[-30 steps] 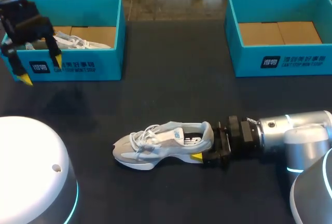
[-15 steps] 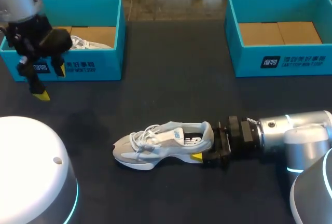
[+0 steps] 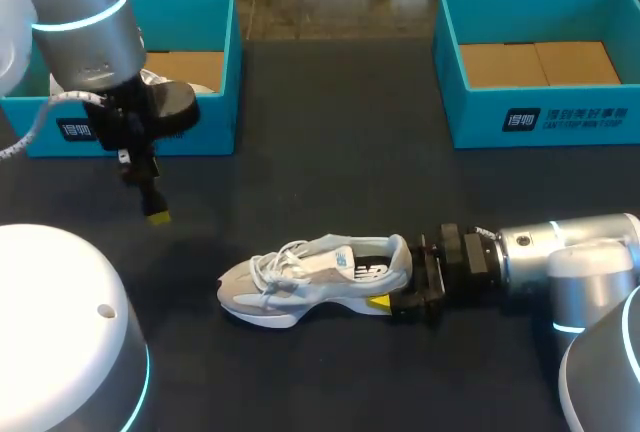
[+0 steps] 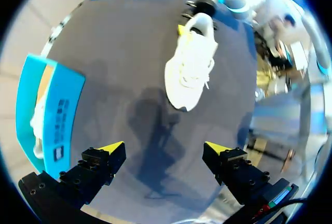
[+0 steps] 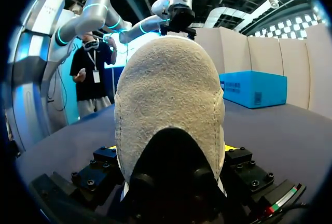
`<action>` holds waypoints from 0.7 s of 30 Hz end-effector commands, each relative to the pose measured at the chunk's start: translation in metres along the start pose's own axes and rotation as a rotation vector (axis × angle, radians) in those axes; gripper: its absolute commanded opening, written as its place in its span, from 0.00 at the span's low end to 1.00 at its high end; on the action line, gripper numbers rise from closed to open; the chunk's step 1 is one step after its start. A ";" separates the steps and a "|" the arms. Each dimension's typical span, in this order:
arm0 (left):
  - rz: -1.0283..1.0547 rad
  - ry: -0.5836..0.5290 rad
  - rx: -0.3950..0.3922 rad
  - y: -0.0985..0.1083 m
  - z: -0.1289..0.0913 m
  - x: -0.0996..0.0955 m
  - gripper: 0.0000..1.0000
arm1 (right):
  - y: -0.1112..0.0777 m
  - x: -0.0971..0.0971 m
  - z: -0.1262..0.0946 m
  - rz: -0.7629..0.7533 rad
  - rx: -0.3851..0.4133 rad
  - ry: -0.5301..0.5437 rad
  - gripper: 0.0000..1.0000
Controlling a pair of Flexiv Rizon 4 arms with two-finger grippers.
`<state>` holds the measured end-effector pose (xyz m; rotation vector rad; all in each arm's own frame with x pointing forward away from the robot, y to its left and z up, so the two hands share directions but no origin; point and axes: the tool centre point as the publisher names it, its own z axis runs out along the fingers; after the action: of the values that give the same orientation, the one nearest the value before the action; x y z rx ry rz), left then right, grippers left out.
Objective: Take the shoe out of the shoebox, open the shoe tongue, remove and reinsert the insole, then place the shoe into the shoebox
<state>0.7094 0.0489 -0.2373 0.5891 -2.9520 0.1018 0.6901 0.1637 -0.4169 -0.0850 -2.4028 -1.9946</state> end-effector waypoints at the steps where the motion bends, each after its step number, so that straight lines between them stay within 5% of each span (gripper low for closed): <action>1: -0.472 -0.006 0.043 -0.001 0.001 -0.001 1.00 | 0.001 0.000 0.001 0.001 0.004 0.001 0.00; 4: -0.522 -0.020 0.028 -0.007 0.009 0.005 1.00 | 0.001 0.000 0.001 0.001 0.004 0.001 0.00; 13: -1.153 -0.105 0.086 -0.083 0.026 0.072 1.00 | 0.001 0.000 0.001 0.001 0.004 0.001 0.00; 21: -1.153 -0.105 0.086 -0.083 0.026 0.072 1.00 | 0.001 0.000 0.001 0.001 0.004 0.001 0.00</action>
<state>0.6729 -0.0544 -0.2498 1.6199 -2.5829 0.0970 0.6900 0.1637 -0.4169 -0.0850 -2.4028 -1.9945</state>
